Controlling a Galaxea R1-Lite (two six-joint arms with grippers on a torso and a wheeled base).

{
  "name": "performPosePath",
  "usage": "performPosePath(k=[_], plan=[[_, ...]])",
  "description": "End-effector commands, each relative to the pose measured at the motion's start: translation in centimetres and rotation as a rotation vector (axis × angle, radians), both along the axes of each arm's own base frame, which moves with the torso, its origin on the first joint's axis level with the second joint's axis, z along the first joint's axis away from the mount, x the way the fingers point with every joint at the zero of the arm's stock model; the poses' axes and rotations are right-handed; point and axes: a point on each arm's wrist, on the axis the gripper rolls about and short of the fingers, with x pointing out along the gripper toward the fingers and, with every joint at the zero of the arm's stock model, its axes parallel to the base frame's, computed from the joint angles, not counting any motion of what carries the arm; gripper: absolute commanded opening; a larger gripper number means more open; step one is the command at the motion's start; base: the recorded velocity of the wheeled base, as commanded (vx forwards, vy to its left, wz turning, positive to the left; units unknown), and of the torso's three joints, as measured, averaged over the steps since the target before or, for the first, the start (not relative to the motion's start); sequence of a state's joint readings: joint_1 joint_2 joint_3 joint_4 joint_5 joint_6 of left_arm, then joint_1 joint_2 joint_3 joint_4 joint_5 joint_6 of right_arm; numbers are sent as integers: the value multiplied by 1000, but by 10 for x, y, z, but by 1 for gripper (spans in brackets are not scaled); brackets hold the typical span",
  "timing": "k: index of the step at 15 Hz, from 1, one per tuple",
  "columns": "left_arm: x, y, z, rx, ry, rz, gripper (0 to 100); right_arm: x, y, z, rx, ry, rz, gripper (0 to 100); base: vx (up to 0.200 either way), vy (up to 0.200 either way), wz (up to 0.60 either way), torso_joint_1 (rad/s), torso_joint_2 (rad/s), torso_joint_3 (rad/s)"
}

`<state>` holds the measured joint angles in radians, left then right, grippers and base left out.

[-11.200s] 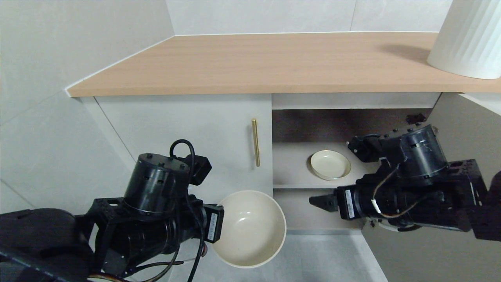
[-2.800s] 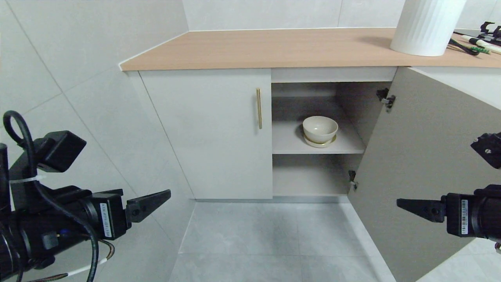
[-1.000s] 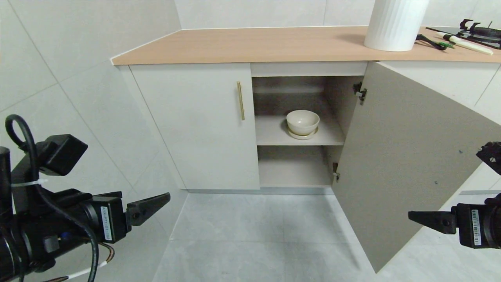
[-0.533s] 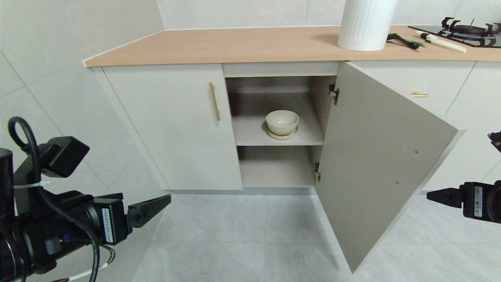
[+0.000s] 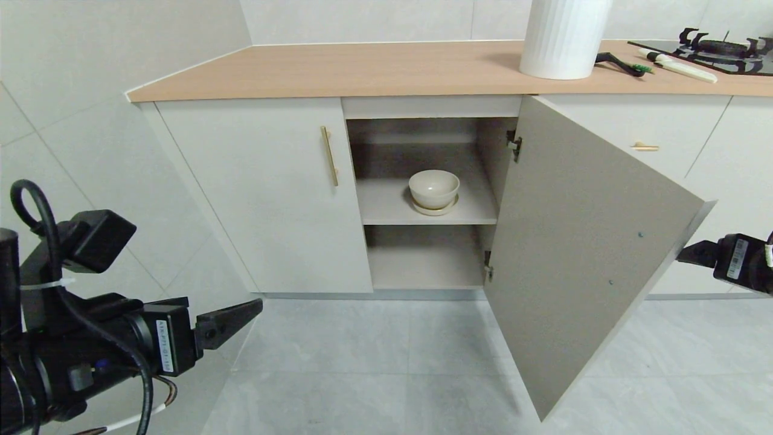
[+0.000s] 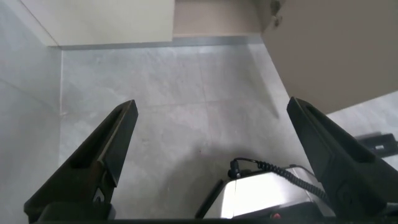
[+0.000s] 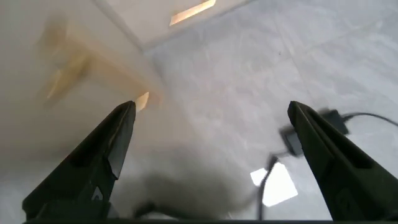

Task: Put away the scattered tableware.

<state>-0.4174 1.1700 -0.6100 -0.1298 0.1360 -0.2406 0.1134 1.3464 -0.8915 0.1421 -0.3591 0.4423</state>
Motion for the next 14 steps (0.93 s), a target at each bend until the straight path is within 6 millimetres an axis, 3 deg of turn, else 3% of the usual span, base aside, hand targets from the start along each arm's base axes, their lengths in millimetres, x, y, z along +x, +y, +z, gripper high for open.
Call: performPosePath(k=[1, 7, 14], plan=[[2, 2, 1, -1, -2, 16, 100, 18, -3, -11, 24, 14, -40, 100, 0, 0, 0, 0, 0, 0], [5, 5, 2, -9, -16, 40, 100, 32, 1, -17, 88, -24, -55, 100, 0, 0, 0, 0, 0, 0], [6, 5, 5, -16, -33, 40, 100, 32, 36, -23, 202, 10, 141, 100, 0, 0, 0, 0, 0, 0]])
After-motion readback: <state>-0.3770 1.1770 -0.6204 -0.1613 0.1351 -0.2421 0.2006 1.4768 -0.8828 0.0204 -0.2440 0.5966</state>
